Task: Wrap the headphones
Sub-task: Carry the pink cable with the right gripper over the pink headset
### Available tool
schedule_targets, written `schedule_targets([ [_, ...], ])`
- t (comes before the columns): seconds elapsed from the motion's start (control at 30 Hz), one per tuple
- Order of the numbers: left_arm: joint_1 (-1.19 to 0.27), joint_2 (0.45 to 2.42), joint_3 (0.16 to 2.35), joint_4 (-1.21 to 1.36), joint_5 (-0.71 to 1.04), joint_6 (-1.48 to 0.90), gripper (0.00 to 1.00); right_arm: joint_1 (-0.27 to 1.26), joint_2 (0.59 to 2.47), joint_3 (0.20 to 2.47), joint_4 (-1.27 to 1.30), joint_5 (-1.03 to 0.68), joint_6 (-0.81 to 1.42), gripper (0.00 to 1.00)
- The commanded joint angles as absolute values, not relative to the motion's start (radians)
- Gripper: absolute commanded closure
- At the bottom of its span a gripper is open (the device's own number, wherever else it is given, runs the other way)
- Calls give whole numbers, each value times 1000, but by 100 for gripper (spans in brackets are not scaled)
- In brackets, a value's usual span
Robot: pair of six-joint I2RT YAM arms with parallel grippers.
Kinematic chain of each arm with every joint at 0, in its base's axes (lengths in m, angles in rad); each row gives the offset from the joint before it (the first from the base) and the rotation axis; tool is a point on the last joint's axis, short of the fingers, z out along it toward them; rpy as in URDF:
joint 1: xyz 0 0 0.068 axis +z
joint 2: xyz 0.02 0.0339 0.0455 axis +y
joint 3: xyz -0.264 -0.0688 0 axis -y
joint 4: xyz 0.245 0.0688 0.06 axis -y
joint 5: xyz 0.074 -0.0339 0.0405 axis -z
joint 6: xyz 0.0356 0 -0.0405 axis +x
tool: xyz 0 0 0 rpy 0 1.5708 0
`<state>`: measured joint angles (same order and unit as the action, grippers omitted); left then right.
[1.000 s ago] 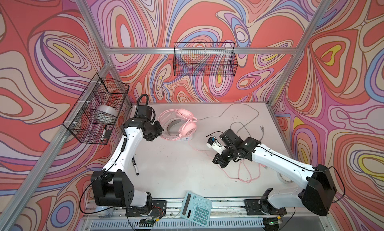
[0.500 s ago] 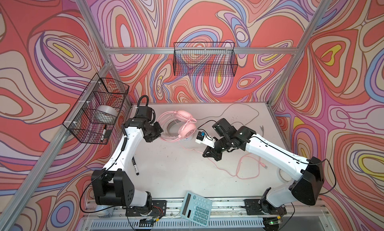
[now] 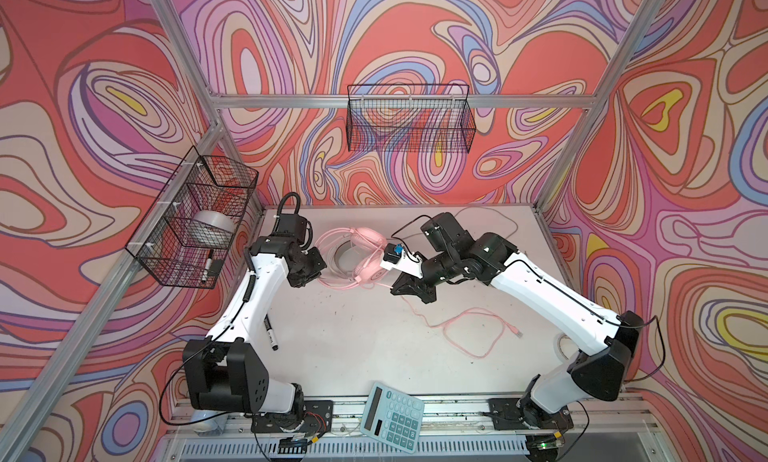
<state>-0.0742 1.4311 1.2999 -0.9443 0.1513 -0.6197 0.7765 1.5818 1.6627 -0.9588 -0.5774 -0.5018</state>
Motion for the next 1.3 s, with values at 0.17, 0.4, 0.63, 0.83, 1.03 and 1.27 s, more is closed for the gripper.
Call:
schedule_targets([
  [0.17,-100,1440,1302,-963,124,-602,100,781,1674,1835,-1086,-668,-616,100],
  [0.4,-107,1451,1310,-963,121,-607,100,781,1703,1867,-1159,-707,-675,100],
  [0.63,-127,1474,1319,-971,109,-601,100,782,1733,1956,-1165,-765,-683,100],
  [0.83,-152,1487,1342,-988,94,-581,100,781,1761,2028,-1204,-735,-704,100],
  [1.03,-183,1497,1361,-1022,54,-554,100,781,1798,2096,-1237,-657,-709,100],
  [1.27,-203,1485,1356,-1030,60,-525,100,741,1807,2129,-1213,-565,-683,100],
])
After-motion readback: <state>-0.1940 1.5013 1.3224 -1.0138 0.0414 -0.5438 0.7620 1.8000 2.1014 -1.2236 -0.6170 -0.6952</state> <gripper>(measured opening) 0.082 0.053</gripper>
